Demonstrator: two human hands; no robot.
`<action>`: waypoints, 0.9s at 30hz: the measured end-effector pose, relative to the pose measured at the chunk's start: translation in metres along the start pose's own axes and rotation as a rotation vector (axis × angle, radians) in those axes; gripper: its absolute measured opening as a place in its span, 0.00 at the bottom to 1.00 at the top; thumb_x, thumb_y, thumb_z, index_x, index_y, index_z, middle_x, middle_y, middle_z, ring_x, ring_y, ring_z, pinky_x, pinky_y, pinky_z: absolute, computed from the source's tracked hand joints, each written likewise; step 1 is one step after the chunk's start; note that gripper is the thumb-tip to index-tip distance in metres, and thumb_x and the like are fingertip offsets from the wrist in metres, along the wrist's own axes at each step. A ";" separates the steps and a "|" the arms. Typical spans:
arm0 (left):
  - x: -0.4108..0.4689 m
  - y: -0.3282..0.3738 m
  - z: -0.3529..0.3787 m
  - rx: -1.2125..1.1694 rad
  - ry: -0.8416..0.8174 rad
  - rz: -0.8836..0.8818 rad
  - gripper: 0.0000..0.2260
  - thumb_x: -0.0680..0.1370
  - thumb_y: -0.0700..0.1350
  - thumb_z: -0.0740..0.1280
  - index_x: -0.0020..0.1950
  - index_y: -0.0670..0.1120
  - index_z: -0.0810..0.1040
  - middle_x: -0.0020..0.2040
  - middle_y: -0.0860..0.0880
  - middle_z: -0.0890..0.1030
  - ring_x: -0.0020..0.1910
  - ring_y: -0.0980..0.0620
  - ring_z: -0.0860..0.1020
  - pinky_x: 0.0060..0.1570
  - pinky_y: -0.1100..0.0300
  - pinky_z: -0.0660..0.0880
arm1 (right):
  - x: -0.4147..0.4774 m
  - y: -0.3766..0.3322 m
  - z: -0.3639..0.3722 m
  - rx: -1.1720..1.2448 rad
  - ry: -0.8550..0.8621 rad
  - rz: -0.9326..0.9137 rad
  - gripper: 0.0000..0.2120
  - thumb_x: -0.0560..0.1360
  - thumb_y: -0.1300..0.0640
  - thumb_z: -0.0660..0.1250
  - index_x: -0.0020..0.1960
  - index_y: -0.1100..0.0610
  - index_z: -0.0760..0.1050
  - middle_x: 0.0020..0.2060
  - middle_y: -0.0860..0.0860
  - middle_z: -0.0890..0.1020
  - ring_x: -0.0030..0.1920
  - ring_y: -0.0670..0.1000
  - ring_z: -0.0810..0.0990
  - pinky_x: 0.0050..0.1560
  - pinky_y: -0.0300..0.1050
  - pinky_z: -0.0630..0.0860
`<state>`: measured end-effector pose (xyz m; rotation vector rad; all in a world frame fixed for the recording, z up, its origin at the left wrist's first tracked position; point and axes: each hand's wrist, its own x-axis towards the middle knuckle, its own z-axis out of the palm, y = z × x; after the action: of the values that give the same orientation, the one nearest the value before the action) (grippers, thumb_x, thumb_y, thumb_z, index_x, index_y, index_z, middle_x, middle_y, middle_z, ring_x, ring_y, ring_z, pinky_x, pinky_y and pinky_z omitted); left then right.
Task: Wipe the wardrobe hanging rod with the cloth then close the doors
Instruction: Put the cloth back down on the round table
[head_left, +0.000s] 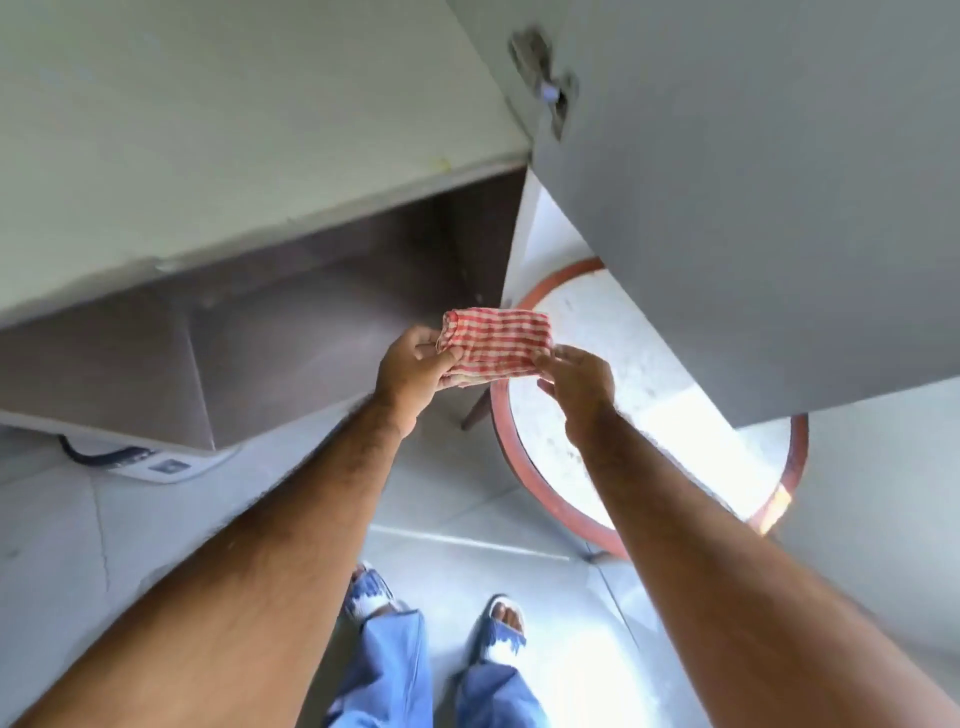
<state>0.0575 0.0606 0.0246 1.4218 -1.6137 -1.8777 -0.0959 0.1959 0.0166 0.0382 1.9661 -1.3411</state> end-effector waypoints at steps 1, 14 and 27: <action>0.004 -0.020 0.018 0.014 -0.024 -0.014 0.10 0.79 0.41 0.73 0.58 0.41 0.77 0.54 0.43 0.85 0.51 0.47 0.86 0.44 0.60 0.85 | 0.008 0.022 -0.015 0.009 0.045 0.026 0.13 0.76 0.58 0.78 0.59 0.63 0.84 0.54 0.57 0.89 0.52 0.56 0.89 0.53 0.49 0.86; 0.019 -0.179 0.186 0.307 -0.256 -0.144 0.11 0.79 0.37 0.68 0.60 0.41 0.81 0.57 0.41 0.86 0.57 0.41 0.85 0.61 0.44 0.81 | 0.065 0.190 -0.127 -0.459 0.262 0.105 0.13 0.77 0.52 0.72 0.55 0.60 0.84 0.38 0.52 0.83 0.41 0.53 0.79 0.39 0.41 0.73; -0.040 -0.009 0.051 1.056 -0.072 0.394 0.28 0.86 0.50 0.59 0.83 0.41 0.55 0.84 0.42 0.58 0.83 0.43 0.57 0.81 0.50 0.57 | -0.028 0.006 -0.030 -1.397 -0.118 -0.923 0.31 0.85 0.57 0.61 0.83 0.66 0.55 0.83 0.63 0.59 0.84 0.62 0.56 0.83 0.57 0.59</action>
<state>0.0383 0.1232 0.0303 1.1523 -2.8553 -0.8303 -0.0901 0.2337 0.0333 -1.6757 2.4566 -0.0817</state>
